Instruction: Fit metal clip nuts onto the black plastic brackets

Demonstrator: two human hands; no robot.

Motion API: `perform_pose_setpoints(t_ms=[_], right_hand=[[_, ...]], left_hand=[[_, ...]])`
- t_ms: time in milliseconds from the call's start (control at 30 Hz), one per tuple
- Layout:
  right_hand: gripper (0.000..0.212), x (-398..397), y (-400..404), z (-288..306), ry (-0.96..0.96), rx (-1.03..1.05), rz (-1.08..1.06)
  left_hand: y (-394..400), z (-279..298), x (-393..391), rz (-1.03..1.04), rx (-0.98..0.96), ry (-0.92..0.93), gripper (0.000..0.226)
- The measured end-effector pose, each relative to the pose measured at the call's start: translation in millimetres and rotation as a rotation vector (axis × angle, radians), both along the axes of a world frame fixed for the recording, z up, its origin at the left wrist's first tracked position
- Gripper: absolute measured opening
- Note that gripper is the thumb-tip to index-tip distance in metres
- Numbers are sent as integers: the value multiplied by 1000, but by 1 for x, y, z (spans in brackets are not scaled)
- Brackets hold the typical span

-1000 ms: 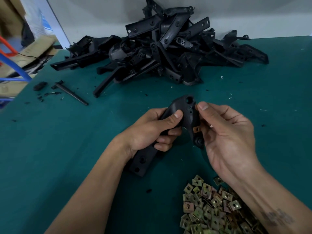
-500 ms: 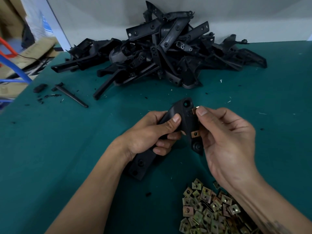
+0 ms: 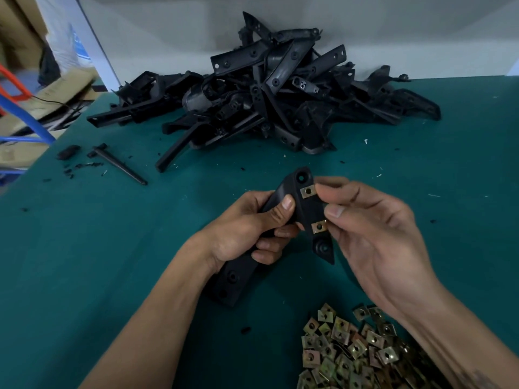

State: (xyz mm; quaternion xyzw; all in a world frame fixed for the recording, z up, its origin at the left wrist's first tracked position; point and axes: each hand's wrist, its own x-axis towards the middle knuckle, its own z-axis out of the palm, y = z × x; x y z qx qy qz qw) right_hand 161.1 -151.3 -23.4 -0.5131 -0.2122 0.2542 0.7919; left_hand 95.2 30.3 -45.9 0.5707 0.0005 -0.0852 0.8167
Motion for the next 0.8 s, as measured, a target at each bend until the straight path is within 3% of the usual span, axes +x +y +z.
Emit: perform_pose_setpoints(t_ms=[133, 300, 433, 567, 800], right_hand=[[23, 11, -7, 7, -51, -137, 129], [22, 27, -55, 15, -363, -517, 85], [18, 1, -105, 7, -531, -707, 202], [24, -18, -114, -8, -591, -771, 155], [16, -20, -95, -20, -661, -783, 36]], left_hand=[[1, 0, 0, 17, -28, 8, 27], [4, -5, 0, 4, -45, 7, 32], [4, -5, 1, -15, -53, 7, 31], [5, -5, 1, -25, -46, 10, 28], [4, -6, 0, -8, -53, 19, 25]])
